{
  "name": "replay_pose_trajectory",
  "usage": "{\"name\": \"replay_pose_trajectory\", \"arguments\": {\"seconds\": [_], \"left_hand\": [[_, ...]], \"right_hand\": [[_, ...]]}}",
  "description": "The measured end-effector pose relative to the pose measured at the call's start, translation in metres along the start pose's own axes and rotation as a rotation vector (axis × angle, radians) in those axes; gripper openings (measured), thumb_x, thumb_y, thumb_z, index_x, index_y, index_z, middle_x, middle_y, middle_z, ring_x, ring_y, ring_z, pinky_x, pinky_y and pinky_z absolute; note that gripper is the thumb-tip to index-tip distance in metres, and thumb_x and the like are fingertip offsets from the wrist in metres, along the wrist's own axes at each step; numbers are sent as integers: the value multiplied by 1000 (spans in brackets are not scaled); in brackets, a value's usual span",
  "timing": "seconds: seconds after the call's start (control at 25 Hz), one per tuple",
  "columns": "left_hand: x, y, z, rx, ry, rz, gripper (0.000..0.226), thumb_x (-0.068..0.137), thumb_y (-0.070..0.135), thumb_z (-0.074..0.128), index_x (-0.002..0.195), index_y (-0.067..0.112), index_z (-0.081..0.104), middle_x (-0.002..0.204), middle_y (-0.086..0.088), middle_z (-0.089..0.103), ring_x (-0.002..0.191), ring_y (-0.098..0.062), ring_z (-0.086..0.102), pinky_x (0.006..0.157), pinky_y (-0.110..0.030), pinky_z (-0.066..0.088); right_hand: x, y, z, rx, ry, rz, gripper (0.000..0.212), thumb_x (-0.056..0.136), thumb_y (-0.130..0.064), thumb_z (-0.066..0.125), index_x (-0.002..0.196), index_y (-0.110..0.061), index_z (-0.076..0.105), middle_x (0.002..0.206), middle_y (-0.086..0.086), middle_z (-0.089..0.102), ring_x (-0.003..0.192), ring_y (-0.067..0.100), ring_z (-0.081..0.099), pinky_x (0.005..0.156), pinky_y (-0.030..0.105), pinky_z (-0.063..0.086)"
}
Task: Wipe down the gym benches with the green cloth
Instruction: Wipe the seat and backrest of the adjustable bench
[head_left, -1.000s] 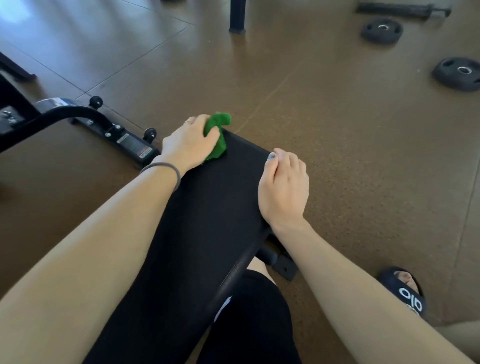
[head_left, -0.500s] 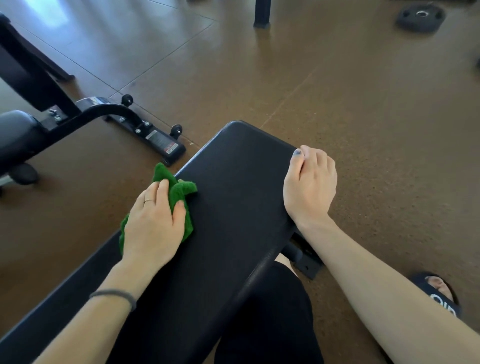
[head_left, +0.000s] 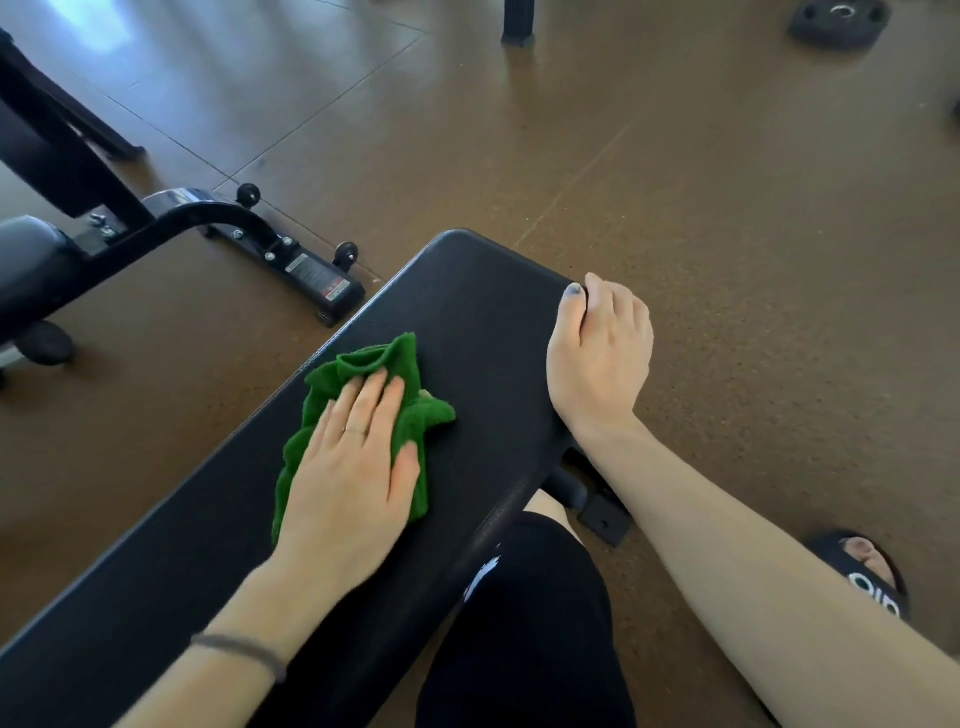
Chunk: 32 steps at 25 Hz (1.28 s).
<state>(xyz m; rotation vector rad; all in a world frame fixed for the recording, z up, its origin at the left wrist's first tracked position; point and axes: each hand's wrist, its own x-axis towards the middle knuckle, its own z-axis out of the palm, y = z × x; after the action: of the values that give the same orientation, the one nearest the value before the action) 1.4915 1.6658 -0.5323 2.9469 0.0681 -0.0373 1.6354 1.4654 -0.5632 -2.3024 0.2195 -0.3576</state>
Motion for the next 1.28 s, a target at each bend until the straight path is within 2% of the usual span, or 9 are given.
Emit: {"name": "replay_pose_trajectory", "arguments": {"seconds": [0.12, 0.2, 0.32, 0.48, 0.64, 0.8, 0.96, 1.12, 1.28], "left_hand": [[60, 35, 3, 10, 24, 62, 70, 101, 48, 24, 160, 12, 28, 169, -6, 22, 158, -26, 15, 128, -38, 7], [124, 66, 10, -7, 7, 107, 62, 106, 41, 31, 161, 11, 26, 170, -9, 20, 158, -27, 13, 129, -40, 7], [186, 125, 15, -40, -29, 122, 50, 107, 34, 35, 150, 10, 44, 159, -10, 41, 151, -27, 28, 126, -41, 13], [125, 145, 26, 43, -13, 396, 56, 101, 35, 35, 151, 11, 45, 159, -8, 43, 151, -29, 30, 126, -46, 19], [35, 109, 30, 395, -21, 756, 63, 97, 30, 49, 157, 15, 40, 161, -3, 41, 152, -24, 31, 126, -48, 22], [-11, 79, 15, 222, 38, 527, 71, 99, 35, 57, 161, 17, 29, 168, 3, 27, 156, -18, 23, 124, -42, 27], [-17, 78, 18, 163, -7, 416, 78, 98, 39, 59, 163, 18, 21, 170, 3, 19, 158, -16, 14, 126, -40, 17], [78, 141, 26, 78, -36, 327, 73, 101, 35, 55, 163, 15, 21, 170, -3, 20, 158, -20, 14, 129, -38, 9], [59, 128, 27, 63, -19, 357, 72, 100, 33, 57, 161, 11, 26, 169, -5, 24, 157, -22, 20, 128, -41, 18]], "right_hand": [[2, -2, -13, 240, -91, 78, 61, 102, -43, 20, 142, -17, 59, 144, -2, 59, 135, 14, 47, 119, 37, 32], [10, 3, -30, 560, -177, 282, 51, 108, -38, 27, 143, -19, 59, 143, -5, 60, 133, 10, 50, 118, 34, 36], [21, 22, -54, 825, -266, 621, 52, 111, -41, 26, 139, -16, 61, 134, -4, 64, 124, 11, 56, 116, 33, 37], [23, 43, -68, 1154, -427, 795, 61, 111, -48, 21, 141, -9, 57, 134, 9, 64, 125, 24, 59, 111, 39, 43], [30, 42, -85, 1088, -519, 738, 59, 109, -48, 30, 150, -8, 49, 150, 12, 53, 141, 26, 47, 119, 44, 38], [18, 40, -80, 1003, -526, 655, 58, 110, -45, 34, 155, -10, 43, 154, 4, 50, 142, 18, 46, 123, 40, 33], [15, 37, -67, 951, -545, 655, 61, 109, -53, 28, 160, -19, 35, 161, -2, 41, 150, 16, 33, 128, 44, 19], [23, 54, -75, 1102, -599, 682, 65, 109, -53, 22, 147, -9, 52, 147, 7, 57, 133, 17, 54, 108, 35, 45], [19, 58, -77, 1133, -601, 697, 65, 110, -51, 22, 149, -6, 49, 143, 7, 59, 132, 19, 55, 112, 34, 41]]}}
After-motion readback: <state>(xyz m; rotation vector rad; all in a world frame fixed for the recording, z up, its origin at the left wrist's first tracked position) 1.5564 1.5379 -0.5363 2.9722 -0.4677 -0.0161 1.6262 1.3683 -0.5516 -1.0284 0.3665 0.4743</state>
